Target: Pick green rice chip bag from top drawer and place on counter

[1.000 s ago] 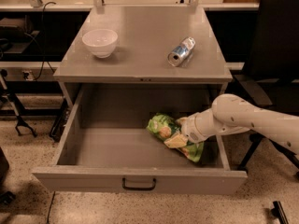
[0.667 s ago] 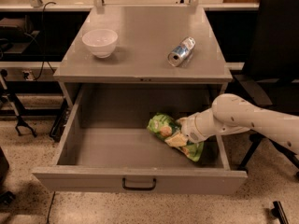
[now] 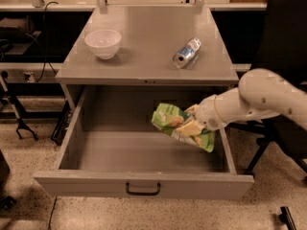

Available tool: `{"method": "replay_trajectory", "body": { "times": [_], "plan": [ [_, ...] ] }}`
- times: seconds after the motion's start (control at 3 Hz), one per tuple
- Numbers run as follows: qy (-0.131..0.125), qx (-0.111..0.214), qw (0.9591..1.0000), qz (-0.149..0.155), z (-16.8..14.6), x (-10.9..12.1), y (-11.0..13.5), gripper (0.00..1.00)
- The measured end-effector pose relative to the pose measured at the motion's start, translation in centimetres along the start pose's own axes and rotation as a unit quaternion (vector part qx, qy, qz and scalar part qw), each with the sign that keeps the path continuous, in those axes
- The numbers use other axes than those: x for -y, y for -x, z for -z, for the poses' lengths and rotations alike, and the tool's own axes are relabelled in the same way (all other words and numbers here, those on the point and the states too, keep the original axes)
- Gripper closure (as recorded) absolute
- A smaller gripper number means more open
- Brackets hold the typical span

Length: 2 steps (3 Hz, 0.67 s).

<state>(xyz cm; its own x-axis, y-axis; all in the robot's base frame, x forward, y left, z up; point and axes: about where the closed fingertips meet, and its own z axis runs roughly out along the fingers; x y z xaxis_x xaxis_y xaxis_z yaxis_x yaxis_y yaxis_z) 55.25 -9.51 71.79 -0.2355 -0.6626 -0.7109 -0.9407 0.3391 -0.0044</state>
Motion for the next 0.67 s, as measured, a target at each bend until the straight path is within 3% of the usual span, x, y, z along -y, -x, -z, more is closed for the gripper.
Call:
{"method": "replay_trajectory", "body": {
  "times": [0.33,0.67],
  "plan": [
    [0.027,0.022,0.9987,0.037,5.2,-2.3,3.7,1.00],
    [0.038,0.035,0.9969,0.060,8.8,-3.4,6.2,1.00]
  ]
}}
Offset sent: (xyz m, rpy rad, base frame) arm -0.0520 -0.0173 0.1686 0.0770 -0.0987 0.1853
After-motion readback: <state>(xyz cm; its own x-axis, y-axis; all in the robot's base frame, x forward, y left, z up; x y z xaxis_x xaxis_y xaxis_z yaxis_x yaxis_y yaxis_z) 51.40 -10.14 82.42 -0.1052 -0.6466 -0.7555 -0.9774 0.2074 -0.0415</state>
